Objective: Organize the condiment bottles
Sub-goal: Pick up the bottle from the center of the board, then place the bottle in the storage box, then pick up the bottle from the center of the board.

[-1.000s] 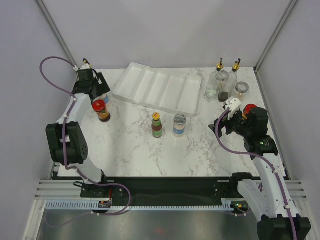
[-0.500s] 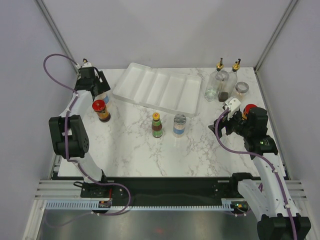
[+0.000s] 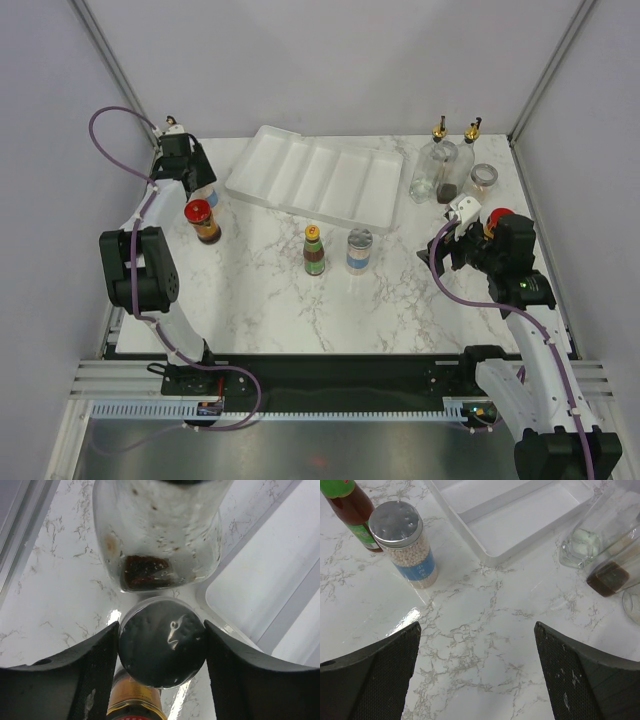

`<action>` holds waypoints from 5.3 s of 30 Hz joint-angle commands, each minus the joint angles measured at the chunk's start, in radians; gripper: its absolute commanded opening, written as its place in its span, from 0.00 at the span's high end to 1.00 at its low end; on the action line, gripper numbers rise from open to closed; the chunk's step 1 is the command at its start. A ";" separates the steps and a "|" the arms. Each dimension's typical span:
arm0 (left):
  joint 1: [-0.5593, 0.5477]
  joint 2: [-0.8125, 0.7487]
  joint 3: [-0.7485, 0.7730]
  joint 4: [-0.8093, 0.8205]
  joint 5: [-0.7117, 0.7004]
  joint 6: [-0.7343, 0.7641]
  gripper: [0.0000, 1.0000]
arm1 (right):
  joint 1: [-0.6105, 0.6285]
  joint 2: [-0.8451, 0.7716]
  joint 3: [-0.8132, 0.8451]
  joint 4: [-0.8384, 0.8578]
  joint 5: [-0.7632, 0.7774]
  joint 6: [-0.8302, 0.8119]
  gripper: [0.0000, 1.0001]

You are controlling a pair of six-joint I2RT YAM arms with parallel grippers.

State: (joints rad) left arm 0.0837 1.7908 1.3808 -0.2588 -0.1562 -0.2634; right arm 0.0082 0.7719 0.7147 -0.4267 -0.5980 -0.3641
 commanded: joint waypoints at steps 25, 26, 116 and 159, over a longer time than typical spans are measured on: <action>-0.002 -0.261 -0.058 0.075 0.099 0.021 0.98 | -0.002 -0.014 0.031 0.016 -0.025 -0.027 0.02; -0.005 -0.277 -0.061 0.075 0.102 0.020 0.98 | -0.002 -0.014 0.031 0.016 -0.023 -0.027 0.02; -0.421 0.524 0.942 -0.076 0.003 0.171 0.00 | 0.047 -0.008 0.038 -0.014 -0.002 -0.049 0.02; -0.424 -1.191 -0.675 -0.080 0.178 0.191 0.00 | 0.360 0.576 0.370 0.000 -0.134 -0.369 0.02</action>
State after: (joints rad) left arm -0.3363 0.6022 0.7120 -0.3725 0.0277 -0.1017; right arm 0.3649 1.3155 1.0225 -0.4786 -0.7361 -0.7464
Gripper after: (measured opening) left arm 0.994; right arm 0.979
